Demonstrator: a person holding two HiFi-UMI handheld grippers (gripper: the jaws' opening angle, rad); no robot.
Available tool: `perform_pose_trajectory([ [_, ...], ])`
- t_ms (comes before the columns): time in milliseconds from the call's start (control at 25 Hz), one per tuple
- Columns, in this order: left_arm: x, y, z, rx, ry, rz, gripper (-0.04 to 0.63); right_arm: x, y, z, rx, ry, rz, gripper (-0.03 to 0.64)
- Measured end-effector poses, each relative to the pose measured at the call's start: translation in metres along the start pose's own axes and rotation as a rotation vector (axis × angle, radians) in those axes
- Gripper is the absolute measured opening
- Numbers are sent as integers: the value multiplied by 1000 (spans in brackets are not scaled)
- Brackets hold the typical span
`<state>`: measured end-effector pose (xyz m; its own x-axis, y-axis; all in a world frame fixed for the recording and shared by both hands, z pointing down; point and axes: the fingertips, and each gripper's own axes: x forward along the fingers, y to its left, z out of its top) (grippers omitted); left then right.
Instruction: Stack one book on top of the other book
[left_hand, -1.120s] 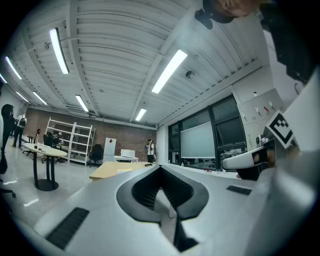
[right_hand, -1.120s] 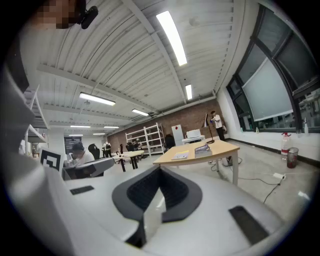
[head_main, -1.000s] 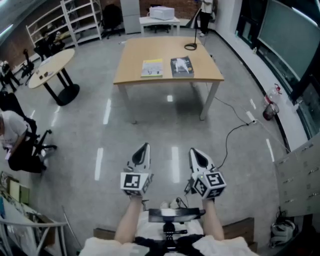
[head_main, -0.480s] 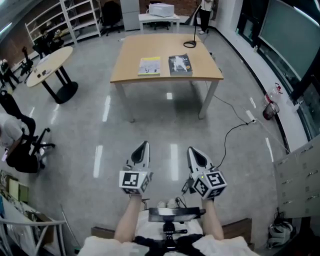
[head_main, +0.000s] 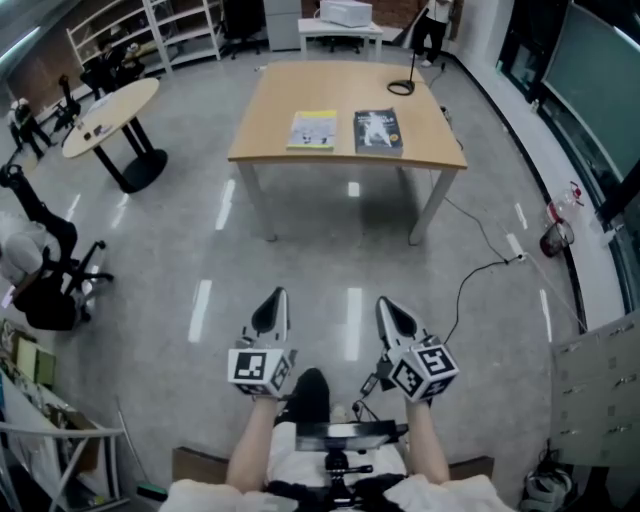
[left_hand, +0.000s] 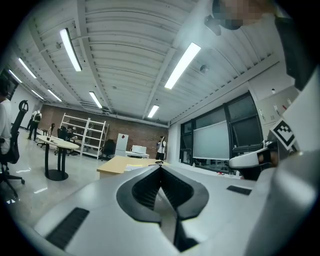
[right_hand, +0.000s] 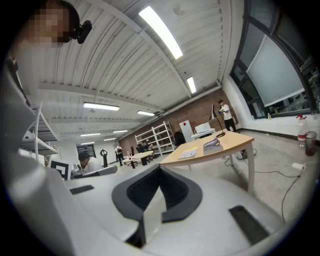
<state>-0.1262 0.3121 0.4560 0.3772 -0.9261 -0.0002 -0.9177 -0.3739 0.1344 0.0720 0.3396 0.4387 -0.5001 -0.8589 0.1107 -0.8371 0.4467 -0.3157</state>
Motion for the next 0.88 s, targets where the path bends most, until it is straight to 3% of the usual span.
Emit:
perform_pose_trajectory([
  [280, 98, 66, 0, 10, -12, 26, 9, 124, -37, 12, 11, 28, 30, 2],
  [600, 252, 159, 37, 40, -27, -37, 9, 297, -68, 71, -29, -9, 20, 2],
  [880, 365, 205, 45, 29, -26, -69, 9, 389, -118, 96, -13, -14, -16, 2],
])
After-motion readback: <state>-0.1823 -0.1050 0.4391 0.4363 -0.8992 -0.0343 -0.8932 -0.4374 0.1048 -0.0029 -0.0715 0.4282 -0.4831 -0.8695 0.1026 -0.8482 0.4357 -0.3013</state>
